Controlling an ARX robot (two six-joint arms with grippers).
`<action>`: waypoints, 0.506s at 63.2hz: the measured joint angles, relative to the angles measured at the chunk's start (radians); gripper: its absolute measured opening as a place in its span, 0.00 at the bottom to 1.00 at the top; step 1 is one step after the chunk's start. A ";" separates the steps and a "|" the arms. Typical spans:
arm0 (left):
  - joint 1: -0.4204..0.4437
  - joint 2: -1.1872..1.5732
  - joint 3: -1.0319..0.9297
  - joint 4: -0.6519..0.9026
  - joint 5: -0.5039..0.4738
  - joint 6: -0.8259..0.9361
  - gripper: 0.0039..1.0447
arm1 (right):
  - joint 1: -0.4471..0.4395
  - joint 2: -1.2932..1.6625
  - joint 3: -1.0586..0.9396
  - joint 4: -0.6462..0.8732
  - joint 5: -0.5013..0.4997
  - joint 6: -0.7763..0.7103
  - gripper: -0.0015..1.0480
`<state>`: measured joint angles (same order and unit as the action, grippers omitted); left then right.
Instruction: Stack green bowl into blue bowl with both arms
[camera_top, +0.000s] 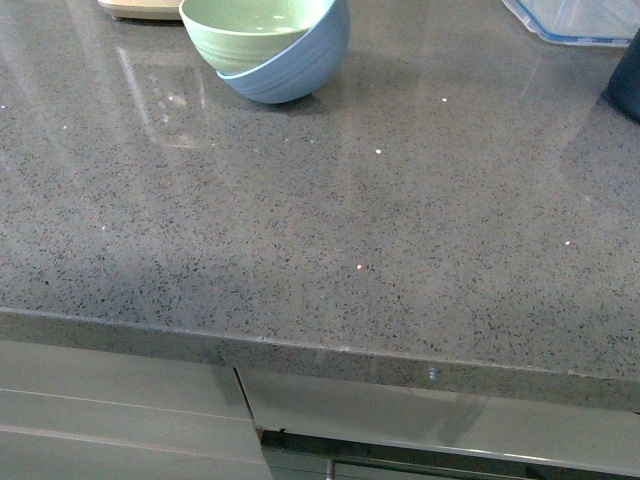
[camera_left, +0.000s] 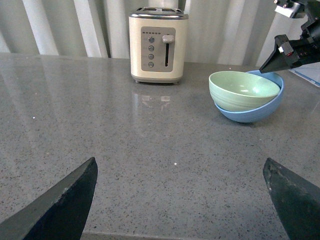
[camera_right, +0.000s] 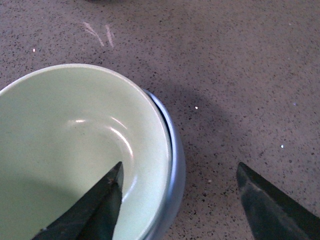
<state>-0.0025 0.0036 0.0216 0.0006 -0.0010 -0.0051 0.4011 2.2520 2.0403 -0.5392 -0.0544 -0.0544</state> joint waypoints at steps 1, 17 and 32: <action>0.000 0.000 0.000 0.000 0.000 0.000 0.94 | -0.002 -0.003 -0.002 0.000 0.000 0.001 0.67; 0.000 0.000 0.000 0.000 0.000 0.000 0.94 | -0.071 -0.080 -0.051 -0.008 0.009 0.011 0.90; 0.000 0.000 0.000 0.000 0.000 0.000 0.94 | -0.085 -0.090 -0.055 -0.006 0.011 0.011 0.90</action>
<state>-0.0025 0.0036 0.0216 0.0006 -0.0006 -0.0051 0.3164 2.1624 1.9858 -0.5449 -0.0433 -0.0437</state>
